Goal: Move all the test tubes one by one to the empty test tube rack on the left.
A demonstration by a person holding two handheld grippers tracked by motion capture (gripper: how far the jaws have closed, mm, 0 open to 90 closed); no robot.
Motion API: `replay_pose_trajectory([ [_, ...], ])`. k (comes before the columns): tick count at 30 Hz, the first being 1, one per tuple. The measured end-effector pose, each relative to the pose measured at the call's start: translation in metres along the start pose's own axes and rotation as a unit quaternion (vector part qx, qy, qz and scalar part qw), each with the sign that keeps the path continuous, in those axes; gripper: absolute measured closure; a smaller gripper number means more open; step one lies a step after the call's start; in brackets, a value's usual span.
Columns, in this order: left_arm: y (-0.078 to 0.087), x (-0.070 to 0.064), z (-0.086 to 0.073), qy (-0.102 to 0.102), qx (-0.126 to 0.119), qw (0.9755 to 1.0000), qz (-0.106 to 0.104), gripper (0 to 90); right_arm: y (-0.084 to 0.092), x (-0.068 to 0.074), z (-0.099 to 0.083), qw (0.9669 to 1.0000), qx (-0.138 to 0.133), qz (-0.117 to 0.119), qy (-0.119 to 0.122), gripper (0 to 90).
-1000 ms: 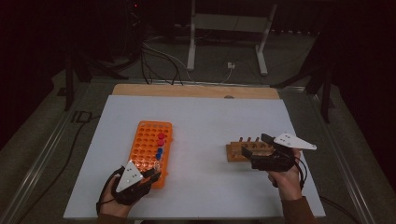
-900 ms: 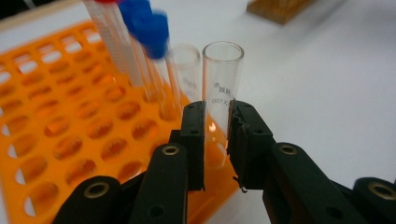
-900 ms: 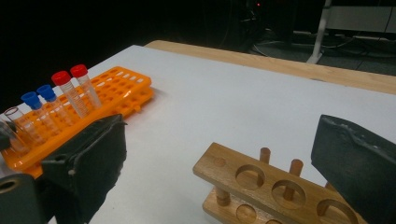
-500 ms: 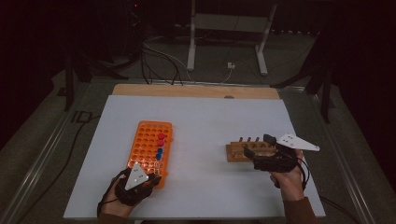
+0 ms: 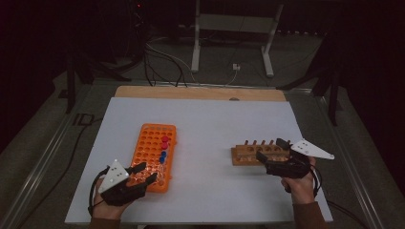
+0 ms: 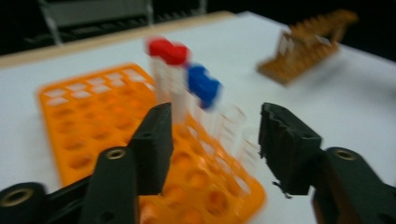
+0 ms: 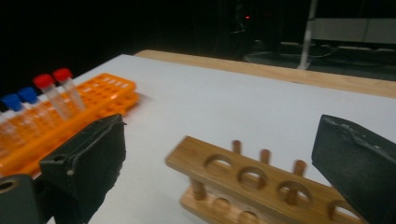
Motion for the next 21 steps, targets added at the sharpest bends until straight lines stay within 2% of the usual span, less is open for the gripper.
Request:
replay_pose_trajectory([
  [4,-0.003,0.014,0.009,0.029,-0.021,0.9983,0.046,28.3,0.004,-0.006,-0.006,0.9999,-0.008,-0.006,0.005,1.6],
  [8,-0.008,0.026,0.016,0.050,-0.036,0.9940,0.090,16.8,0.007,-0.013,-0.012,0.9998,-0.015,-0.013,0.003,0.9],
  [11,-0.014,0.034,0.020,0.065,-0.041,0.9913,0.107,11.5,0.008,-0.017,-0.015,0.9997,-0.018,-0.013,0.004,0.0],
  [13,-0.019,0.037,0.021,0.066,-0.043,0.9899,0.118,7.3,0.009,-0.018,-0.017,0.9997,-0.021,-0.013,0.006,0.0],
  [16,-0.023,0.039,0.019,0.066,-0.041,0.9888,0.127,2.2,0.010,-0.018,-0.018,0.9995,-0.022,-0.016,0.014,0.0],
  [18,-0.024,0.039,0.016,0.066,-0.042,0.9883,0.131,1.5,0.010,-0.018,-0.018,0.9994,-0.021,-0.019,0.022,0.0],
  [21,-0.022,0.041,0.015,0.071,-0.044,0.9874,0.135,1.2,0.011,-0.018,-0.019,0.9992,-0.026,-0.021,0.020,0.0],
])
Point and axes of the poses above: each handheld gripper's, and its own axes: y roughly backward along the jaws, z roughly out of its top, x roughly to its left, the point moved 3 cm from there along -y, roughly forward along the jaws, and after that the axes turned 14 degrees about z, right-handed, at the moved point
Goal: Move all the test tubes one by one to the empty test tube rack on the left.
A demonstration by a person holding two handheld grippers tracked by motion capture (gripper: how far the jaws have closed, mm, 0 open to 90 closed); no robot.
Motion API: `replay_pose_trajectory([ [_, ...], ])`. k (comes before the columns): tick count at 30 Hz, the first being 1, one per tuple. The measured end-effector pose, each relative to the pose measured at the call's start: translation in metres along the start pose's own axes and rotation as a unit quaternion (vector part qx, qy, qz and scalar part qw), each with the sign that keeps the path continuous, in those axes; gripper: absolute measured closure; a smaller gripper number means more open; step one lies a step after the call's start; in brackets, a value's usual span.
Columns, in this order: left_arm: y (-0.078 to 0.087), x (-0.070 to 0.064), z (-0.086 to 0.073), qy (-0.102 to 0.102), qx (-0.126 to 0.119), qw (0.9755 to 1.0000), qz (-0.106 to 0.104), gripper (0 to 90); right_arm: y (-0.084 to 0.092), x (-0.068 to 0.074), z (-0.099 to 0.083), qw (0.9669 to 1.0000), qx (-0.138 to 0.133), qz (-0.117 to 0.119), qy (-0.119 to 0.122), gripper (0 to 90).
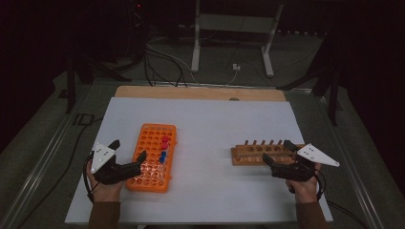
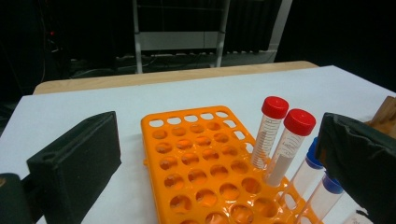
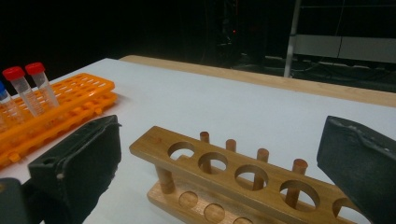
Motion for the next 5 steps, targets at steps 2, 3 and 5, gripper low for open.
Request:
replay_pose_trajectory([
  [2,0.0014,0.0016,-0.0003,0.003,-0.003,1.0000,0.004,1.2,0.0001,-0.0007,-0.0008,1.0000,0.002,-0.003,0.001,0.0],
  [3,0.0016,0.0021,-0.0005,0.004,-0.004,1.0000,0.005,1.2,0.0002,-0.0009,-0.0013,1.0000,0.002,-0.003,0.000,0.0],
  [5,0.0019,0.0036,-0.0011,0.005,-0.003,1.0000,0.007,1.2,-0.0003,-0.0010,-0.0016,1.0000,0.002,-0.003,0.000,0.0],
])
Point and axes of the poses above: each handheld gripper's, and its own axes: y roughly backward along the jaws, z roughly out of its top, x roughly to its left, the point moved 3 cm from there along -y, roughly forward along the jaws, and after that the axes turned 14 degrees about z, right-handed, at the moved point
